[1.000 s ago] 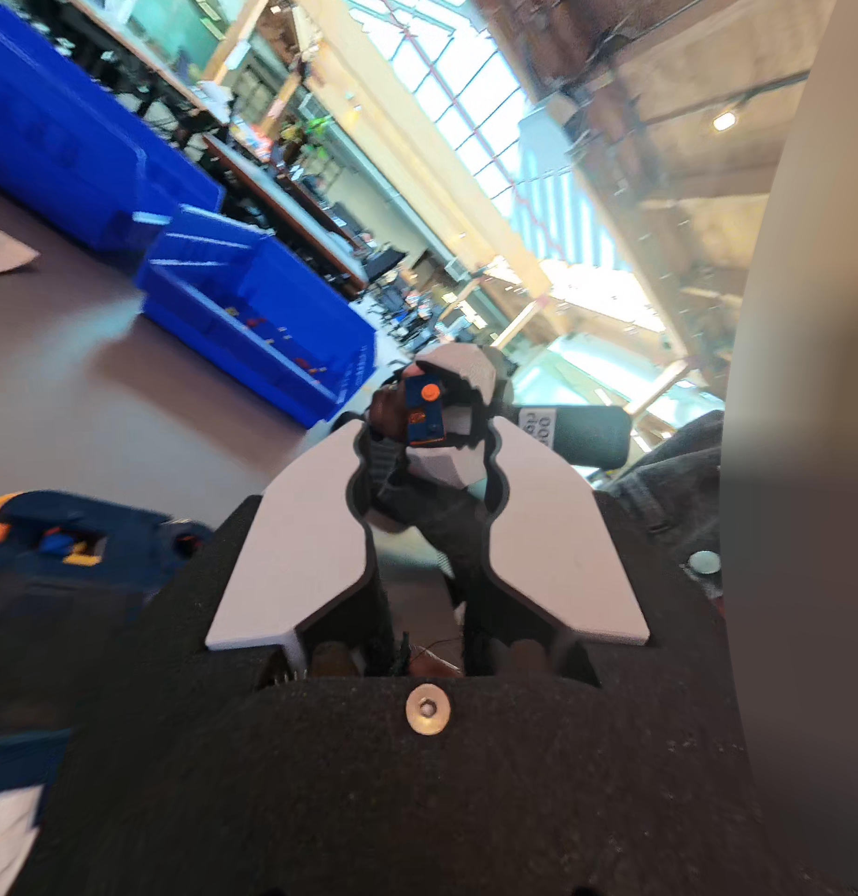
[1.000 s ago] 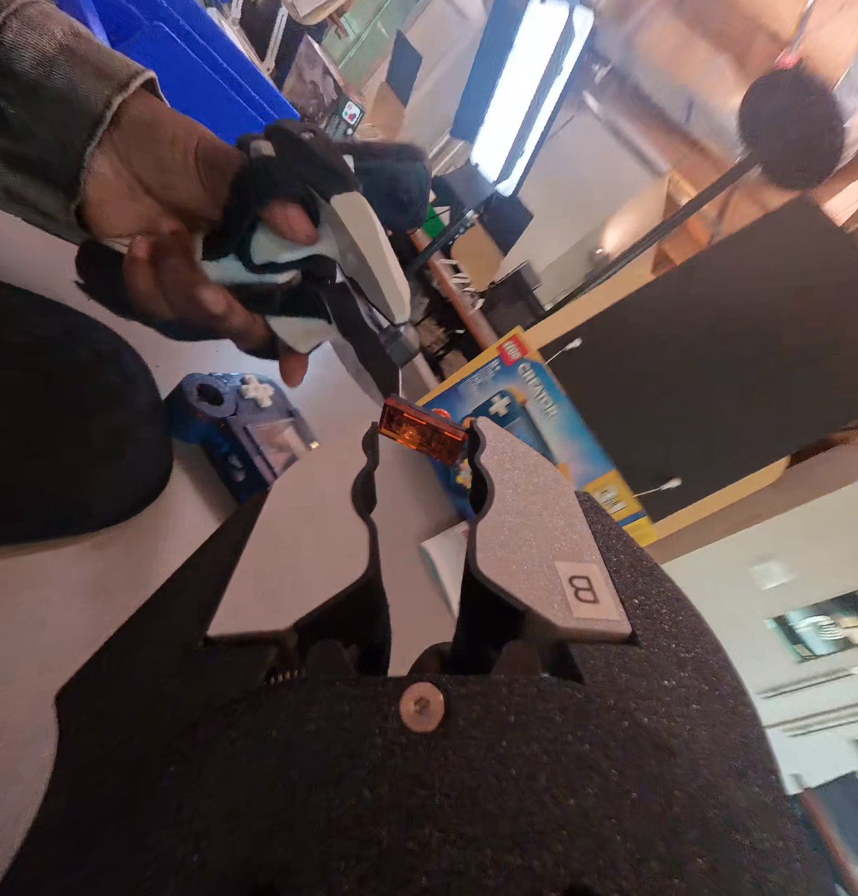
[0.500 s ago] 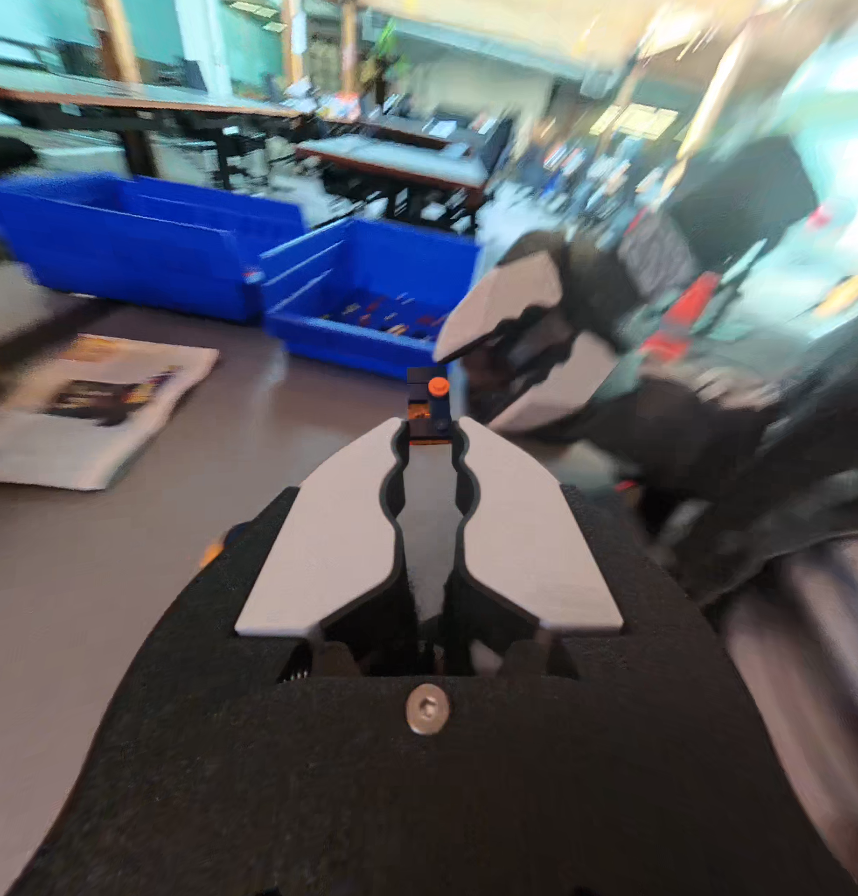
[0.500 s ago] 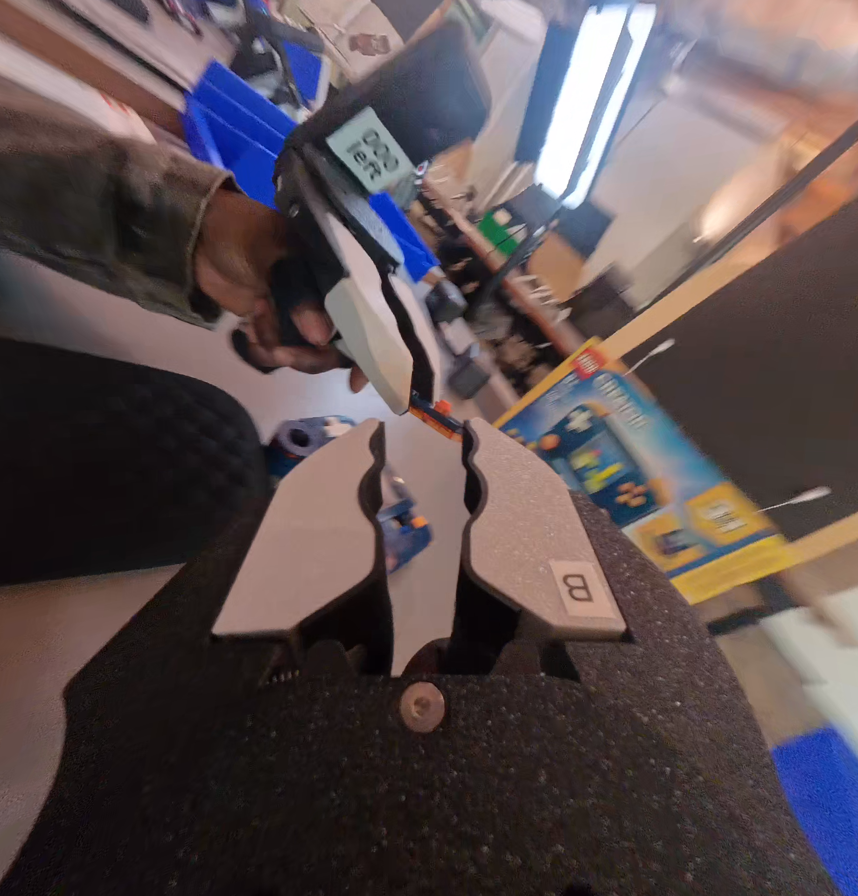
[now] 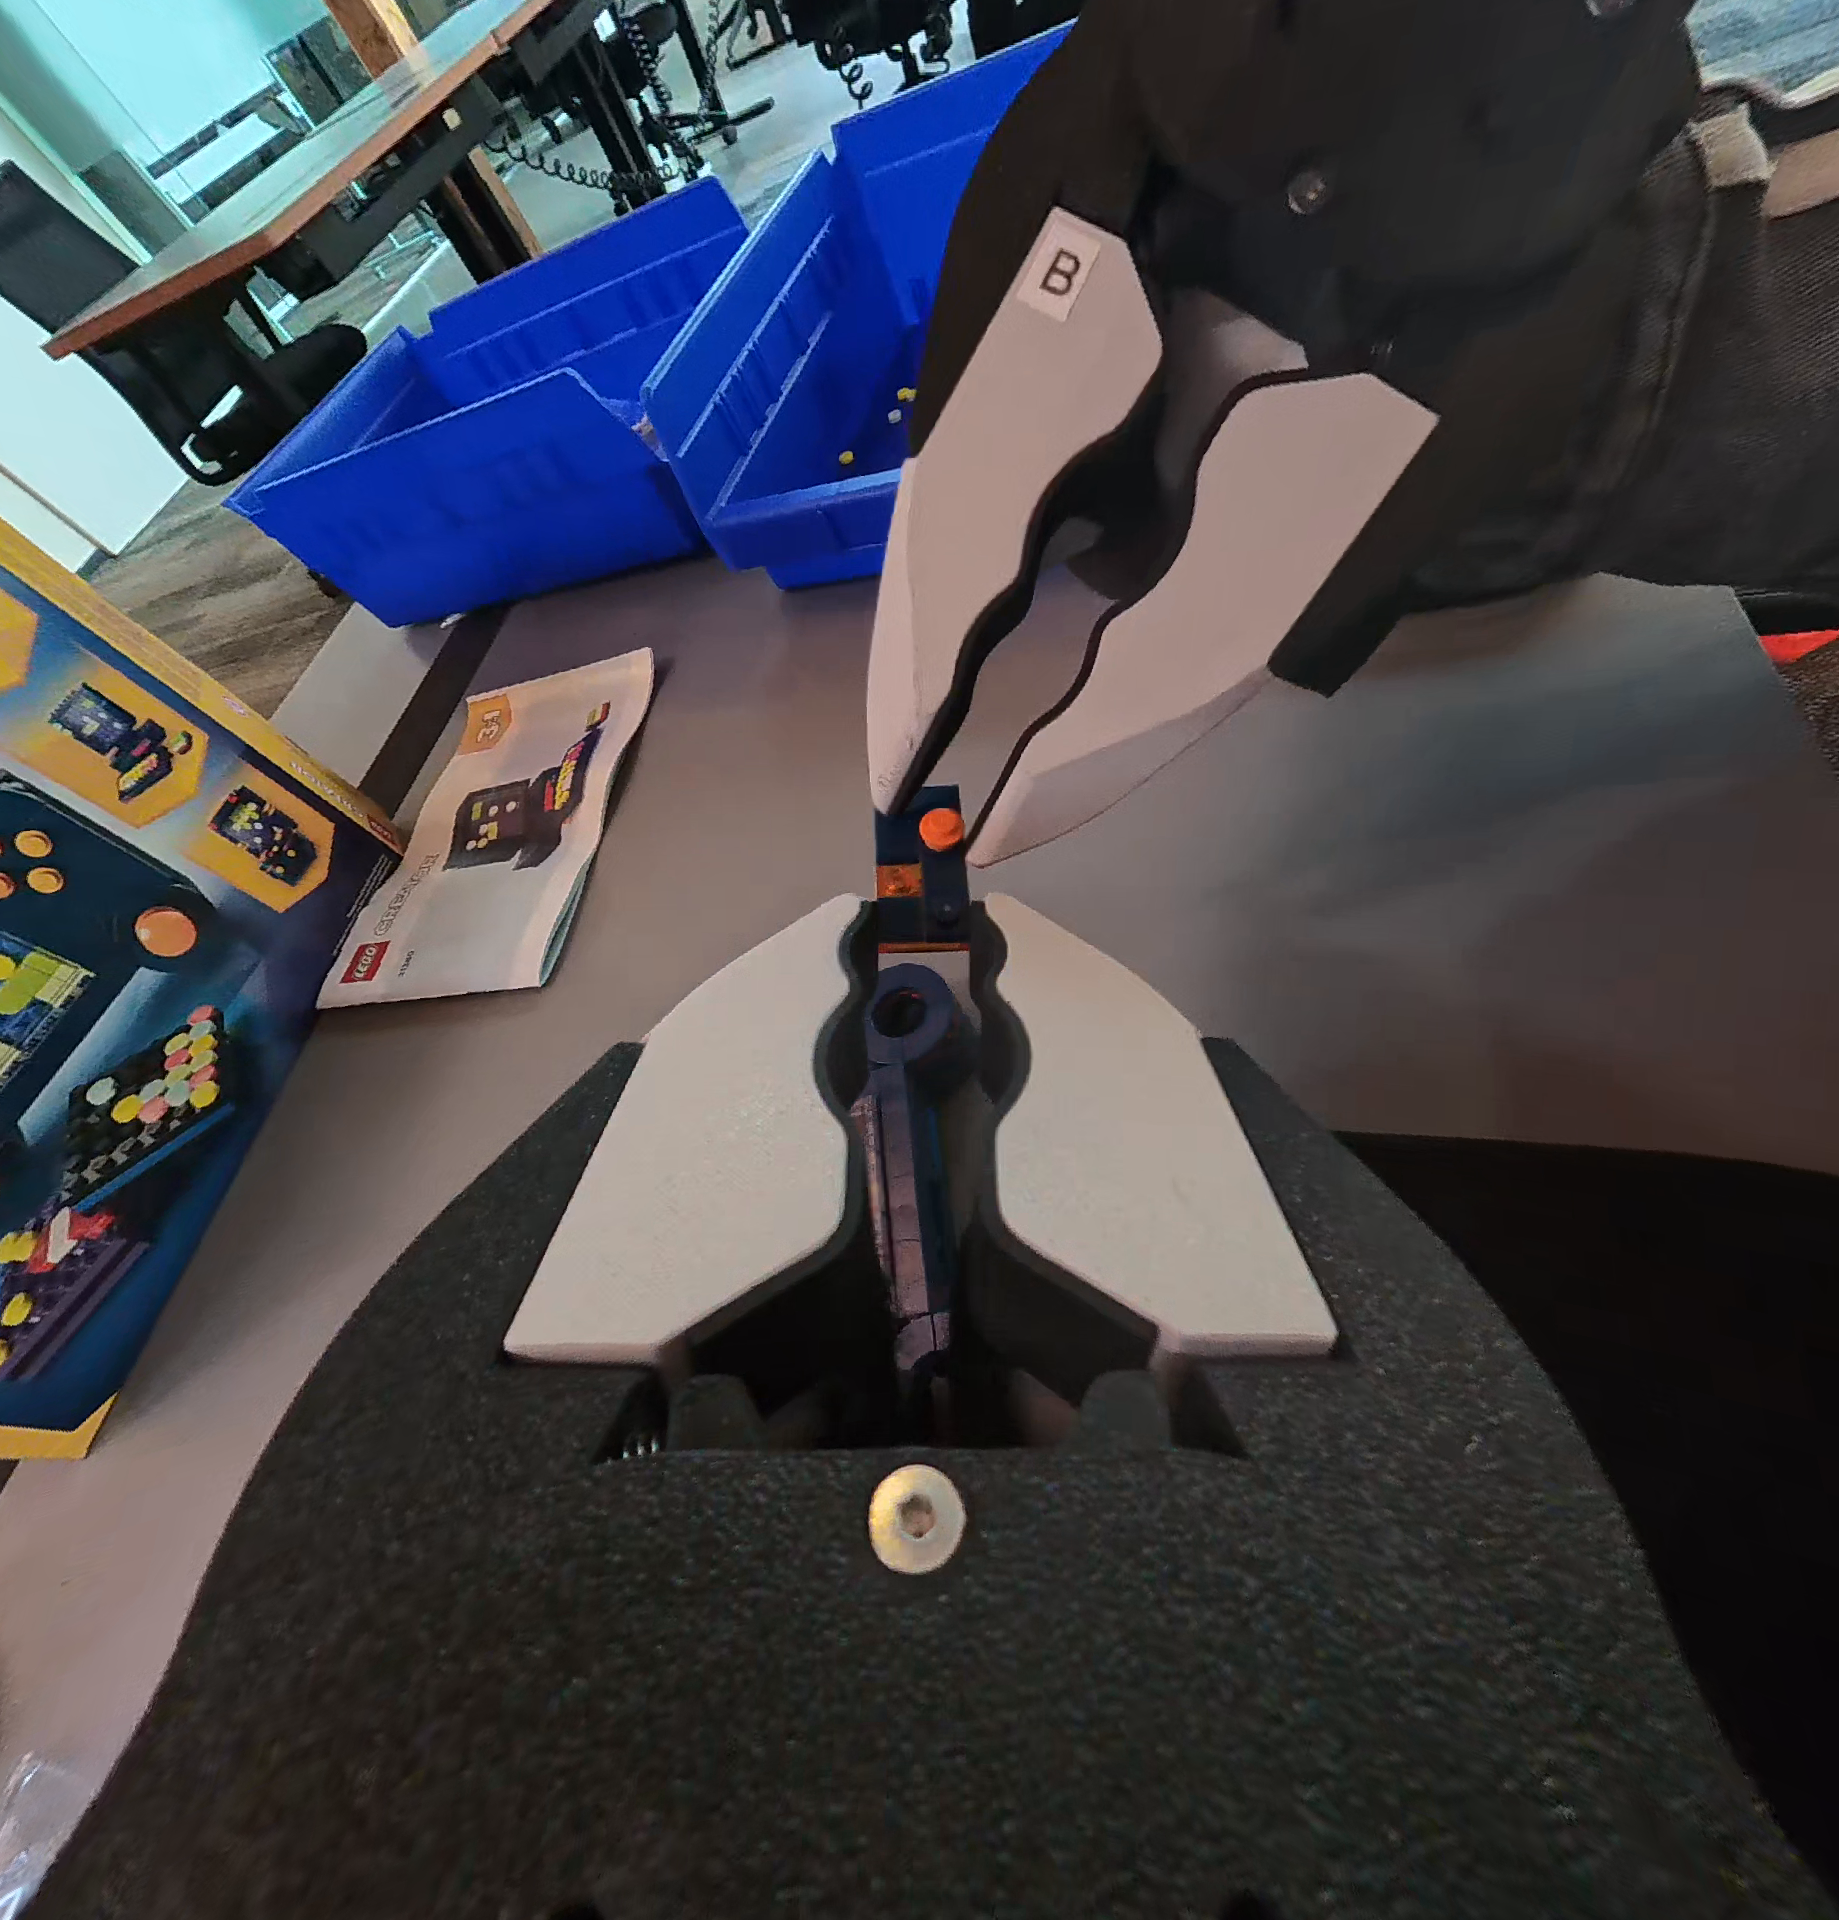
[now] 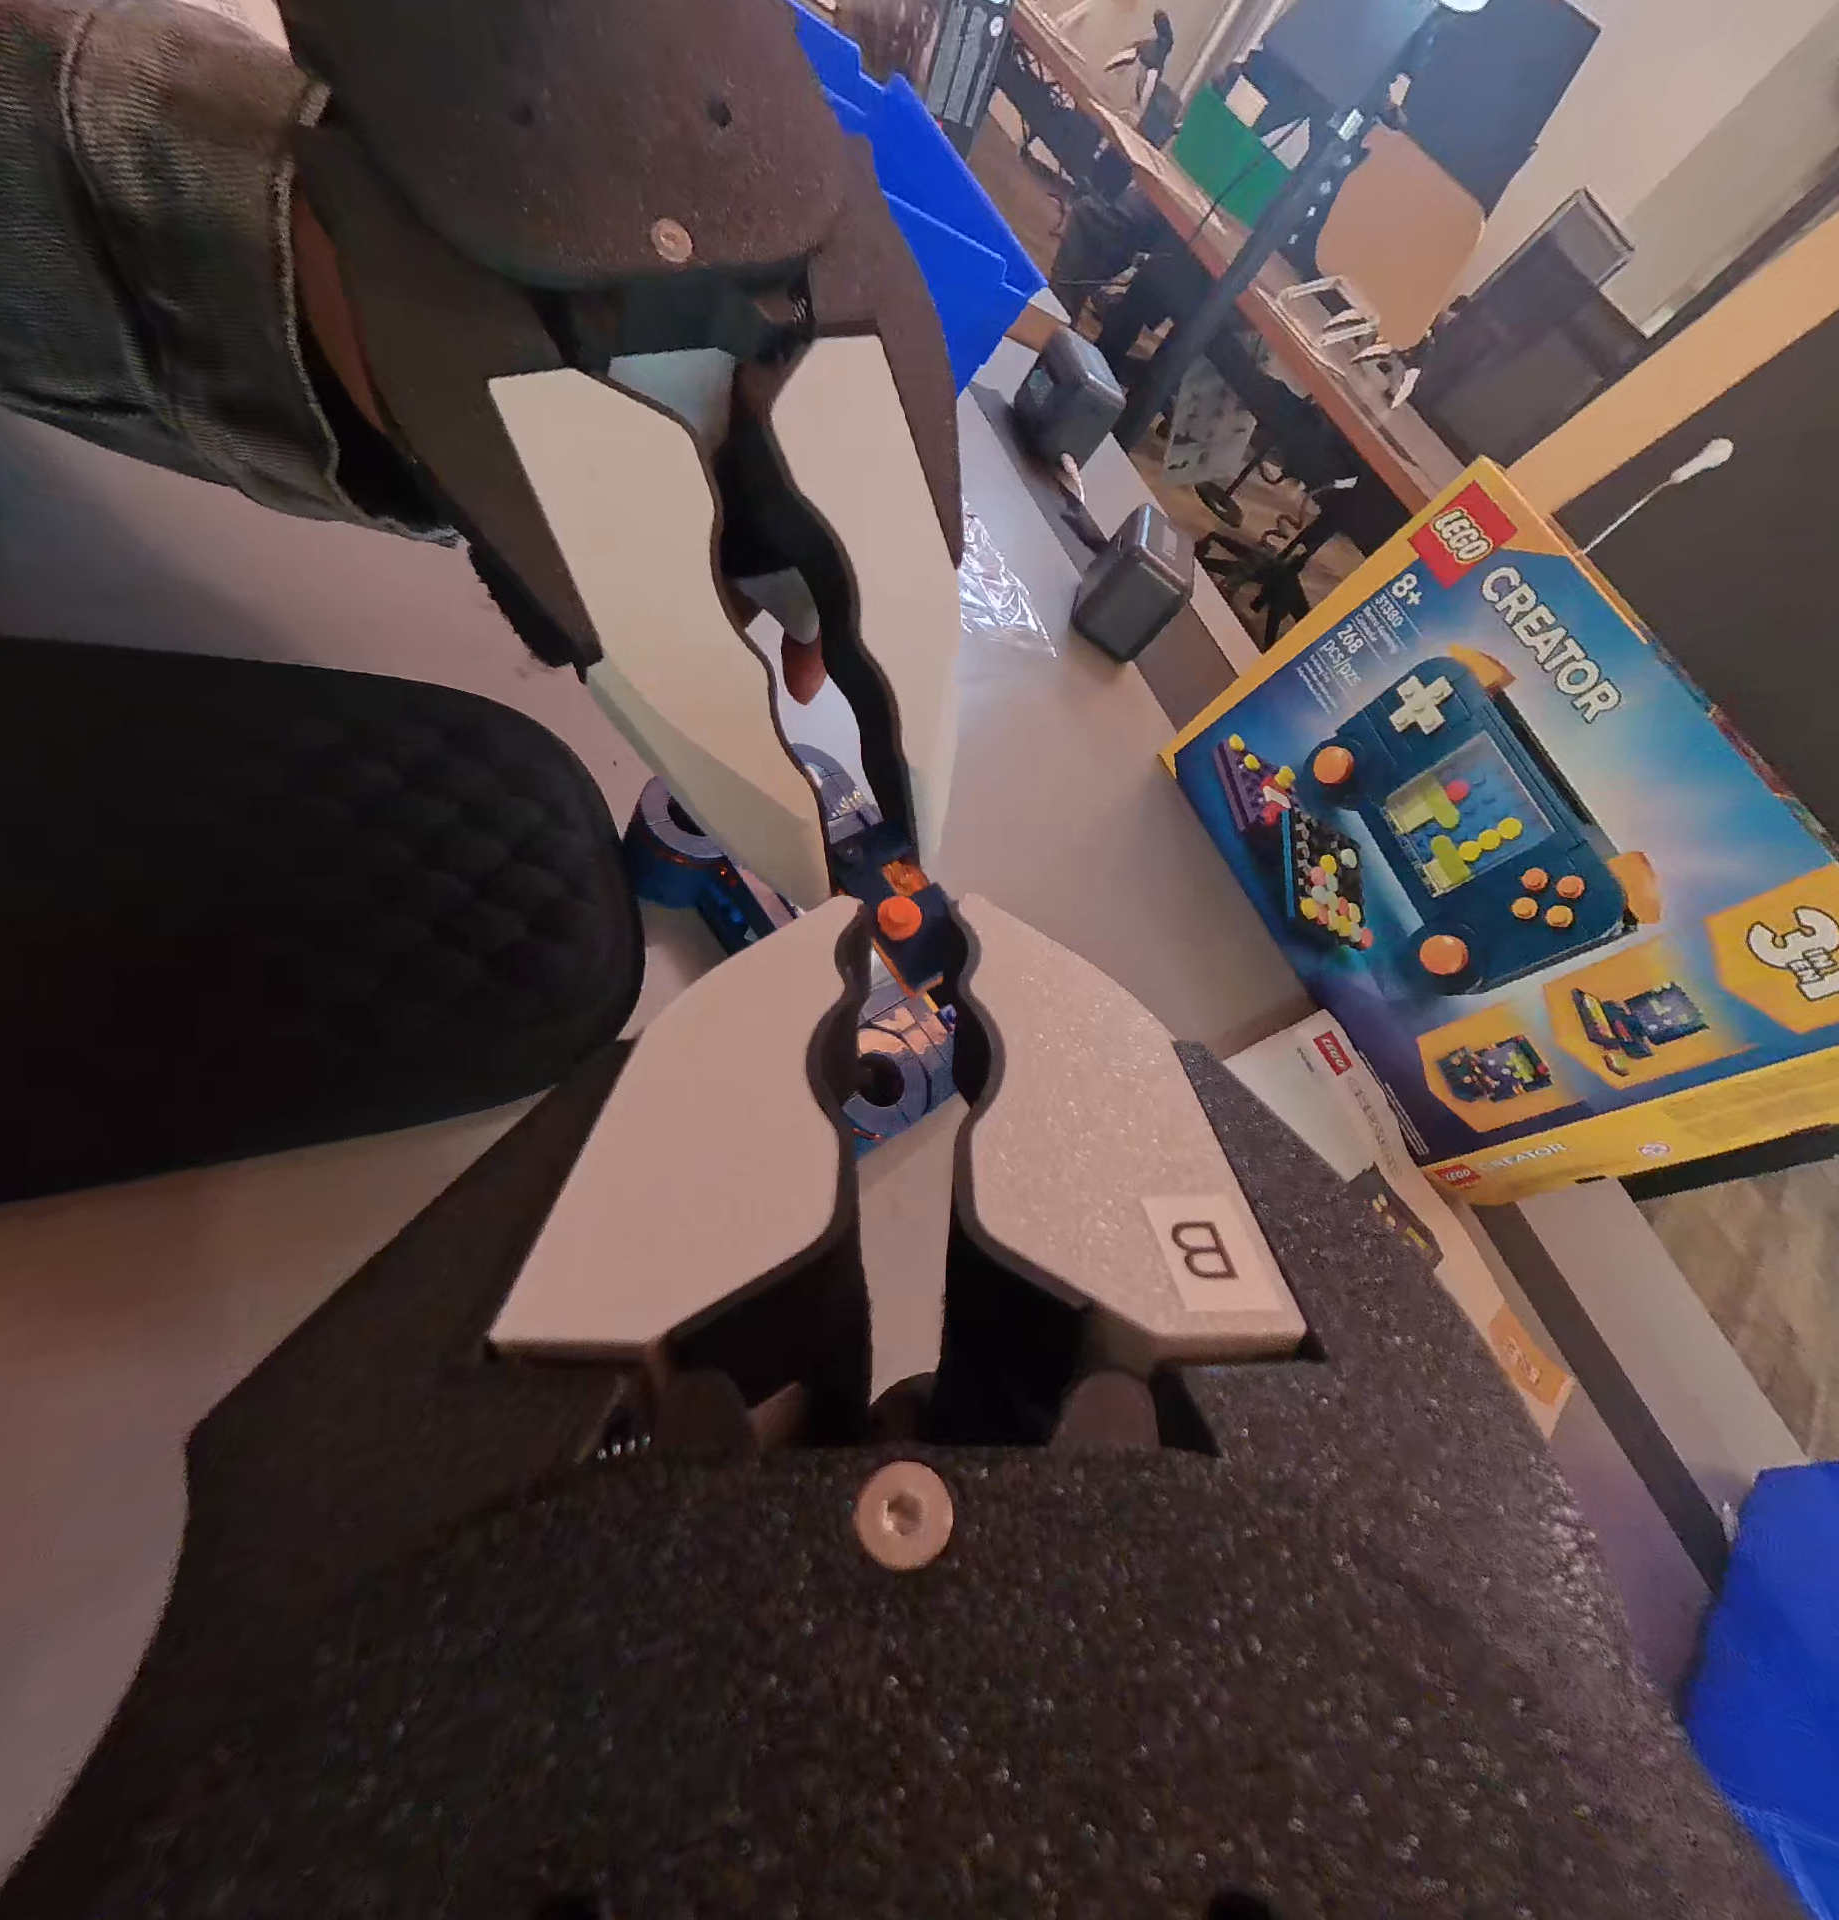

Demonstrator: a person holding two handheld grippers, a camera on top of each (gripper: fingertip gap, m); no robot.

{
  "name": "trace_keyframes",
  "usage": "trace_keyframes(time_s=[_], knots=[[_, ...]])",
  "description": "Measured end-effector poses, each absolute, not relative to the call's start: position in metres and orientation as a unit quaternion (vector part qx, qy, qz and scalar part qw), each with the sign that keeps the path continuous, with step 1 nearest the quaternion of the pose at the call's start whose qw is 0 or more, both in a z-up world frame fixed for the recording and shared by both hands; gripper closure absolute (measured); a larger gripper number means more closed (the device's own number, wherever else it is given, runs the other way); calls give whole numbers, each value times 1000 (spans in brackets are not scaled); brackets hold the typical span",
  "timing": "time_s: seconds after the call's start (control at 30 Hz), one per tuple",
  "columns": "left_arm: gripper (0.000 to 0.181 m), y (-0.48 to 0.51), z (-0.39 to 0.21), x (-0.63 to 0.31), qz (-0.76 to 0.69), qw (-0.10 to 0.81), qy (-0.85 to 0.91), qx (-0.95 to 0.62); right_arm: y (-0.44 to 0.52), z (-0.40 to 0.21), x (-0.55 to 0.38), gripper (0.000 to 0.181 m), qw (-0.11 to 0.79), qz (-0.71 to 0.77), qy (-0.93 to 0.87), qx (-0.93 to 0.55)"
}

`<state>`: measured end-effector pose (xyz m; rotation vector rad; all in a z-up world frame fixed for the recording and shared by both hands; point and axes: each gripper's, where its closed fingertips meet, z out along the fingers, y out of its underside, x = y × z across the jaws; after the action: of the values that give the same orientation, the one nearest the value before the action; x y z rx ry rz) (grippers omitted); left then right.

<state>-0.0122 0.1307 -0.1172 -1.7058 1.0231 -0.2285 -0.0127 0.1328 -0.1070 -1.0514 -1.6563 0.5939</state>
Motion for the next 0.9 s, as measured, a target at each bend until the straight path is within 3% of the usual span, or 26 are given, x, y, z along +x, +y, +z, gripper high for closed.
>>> trace_keyframes(time_s=[0.27, 0.4, 0.57, 0.73, 0.9], knots=[[165, 129, -110, -12, -122, 555, 421, -707, 129, -103, -12, 174, 532, 241, -700, -411], [149, 128, -106, -9, -129, 569, 423, -694, 127, -92, -12, 175, 555, 289, -665, -408], [147, 131, -103, -8, -83, 595, 437, -670, 121, -95, -14, 175, 540, 321, -663, -408], [164, 119, -105, 0, -118, 587, 472, -646, 110, -94, -10, 175, 516, 372, -663, -395], [165, 117, -111, 1, -168, 552, 451, -681, 107, -95, -8, 175, 519, 387, -654, -391]])
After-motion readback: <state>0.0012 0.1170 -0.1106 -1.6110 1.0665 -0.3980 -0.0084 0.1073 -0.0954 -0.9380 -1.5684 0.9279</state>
